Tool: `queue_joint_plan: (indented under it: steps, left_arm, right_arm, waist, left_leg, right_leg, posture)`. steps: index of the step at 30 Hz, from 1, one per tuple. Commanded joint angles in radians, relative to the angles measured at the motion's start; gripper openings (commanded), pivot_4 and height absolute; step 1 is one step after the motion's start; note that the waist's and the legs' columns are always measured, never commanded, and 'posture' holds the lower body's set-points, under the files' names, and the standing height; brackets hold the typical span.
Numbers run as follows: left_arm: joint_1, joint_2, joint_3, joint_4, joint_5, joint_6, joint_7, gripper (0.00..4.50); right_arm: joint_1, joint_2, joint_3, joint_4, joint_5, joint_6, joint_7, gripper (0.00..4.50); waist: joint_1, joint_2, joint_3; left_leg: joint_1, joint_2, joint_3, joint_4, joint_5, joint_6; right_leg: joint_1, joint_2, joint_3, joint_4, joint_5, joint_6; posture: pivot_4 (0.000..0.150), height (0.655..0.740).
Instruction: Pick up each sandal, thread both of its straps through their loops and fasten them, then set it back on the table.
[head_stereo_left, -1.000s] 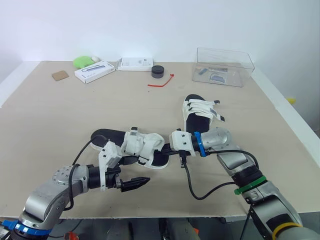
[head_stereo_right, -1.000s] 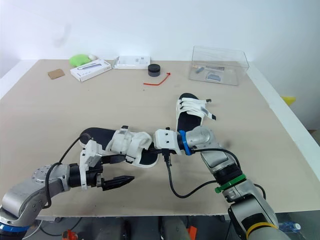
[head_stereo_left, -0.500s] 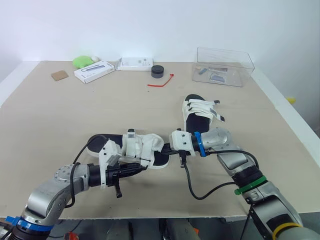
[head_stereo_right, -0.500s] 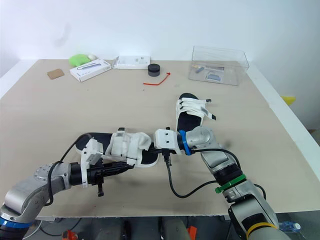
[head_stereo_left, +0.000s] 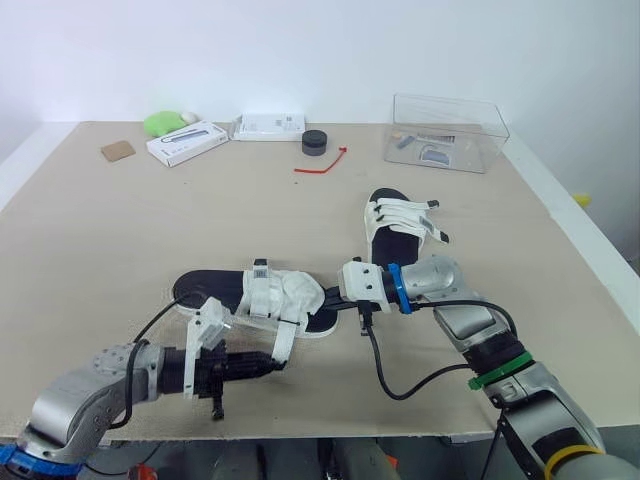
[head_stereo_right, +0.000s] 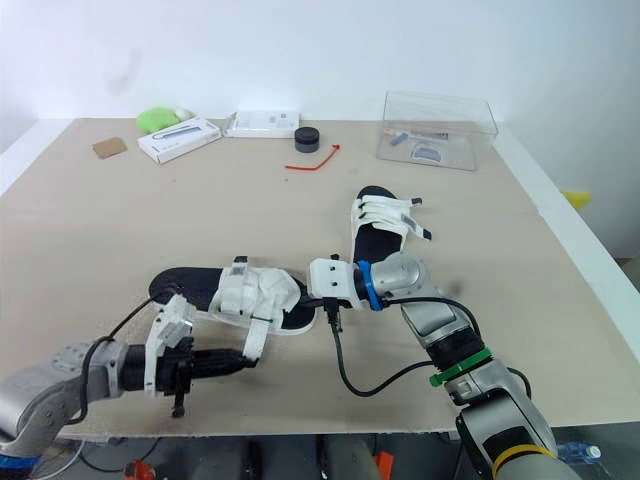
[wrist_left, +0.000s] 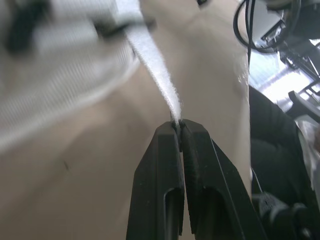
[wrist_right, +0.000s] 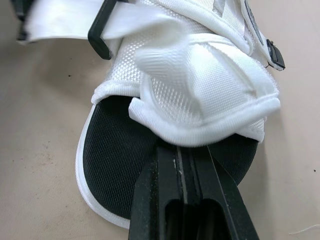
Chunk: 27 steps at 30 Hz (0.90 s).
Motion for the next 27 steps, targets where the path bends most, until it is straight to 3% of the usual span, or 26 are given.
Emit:
queue_joint_plan:
  steps: [1,10,14,17,20,27]
  left_arm:
    - [0.037,0.012,0.034,-0.056,-0.007,-0.036,-0.015,0.05]
    - [0.099,0.030,0.059,-0.126,-0.015,-0.068,-0.036,0.05]
    - [0.119,0.049,0.079,-0.155,-0.054,-0.060,-0.054,0.05]
    - [0.114,0.053,0.128,-0.188,-0.161,-0.013,-0.041,0.05]
    - [0.143,0.110,0.139,-0.238,-0.191,0.007,-0.084,0.05]
    - [0.206,0.174,0.076,-0.198,-0.038,-0.083,-0.120,0.05]
  right_arm:
    - [0.008,-0.011,0.012,0.018,-0.029,0.014,0.006,0.00]
    - [0.000,-0.006,0.015,0.032,-0.030,0.008,0.011,0.00]
    - [-0.002,-0.004,0.016,0.036,-0.031,0.006,0.013,0.00]
    - [-0.004,-0.003,0.016,0.039,-0.032,0.004,0.015,0.00]
    - [-0.007,-0.002,0.016,0.044,-0.034,0.001,0.020,0.00]
    - [-0.012,-0.003,0.014,0.051,-0.035,-0.005,0.026,0.00]
  waist:
    - [0.000,0.000,0.000]
    - [0.000,0.000,0.000]
    - [0.000,0.000,0.000]
    - [0.000,0.000,0.000]
    - [-0.001,0.000,0.000]
    - [0.000,0.001,0.000]
  left_leg:
    - [0.000,0.000,0.000,0.000,0.000,0.000]
    - [0.000,0.000,0.000,0.000,0.000,0.000]
    - [0.001,0.000,0.000,-0.001,0.000,0.000]
    - [0.001,0.000,0.000,-0.002,0.000,0.000]
    - [0.001,0.001,0.000,-0.002,0.000,0.000]
    - [0.002,0.000,0.000,-0.006,0.000,0.000]
  right_leg:
    - [0.000,0.000,0.000,0.000,-0.001,-0.002]
    - [0.000,0.000,0.000,0.000,-0.002,-0.003]
    - [0.000,0.000,0.000,0.000,-0.002,-0.003]
    - [0.000,0.000,0.000,0.000,-0.002,-0.004]
    - [0.000,0.000,0.000,0.000,-0.002,-0.004]
    - [0.000,0.000,0.000,0.000,-0.005,-0.006]
  posture:
    - [0.150,0.7400]
    - [0.150,0.7400]
    - [0.150,0.7400]
    - [0.150,0.7400]
    - [0.150,0.7400]
    - [0.150,0.7400]
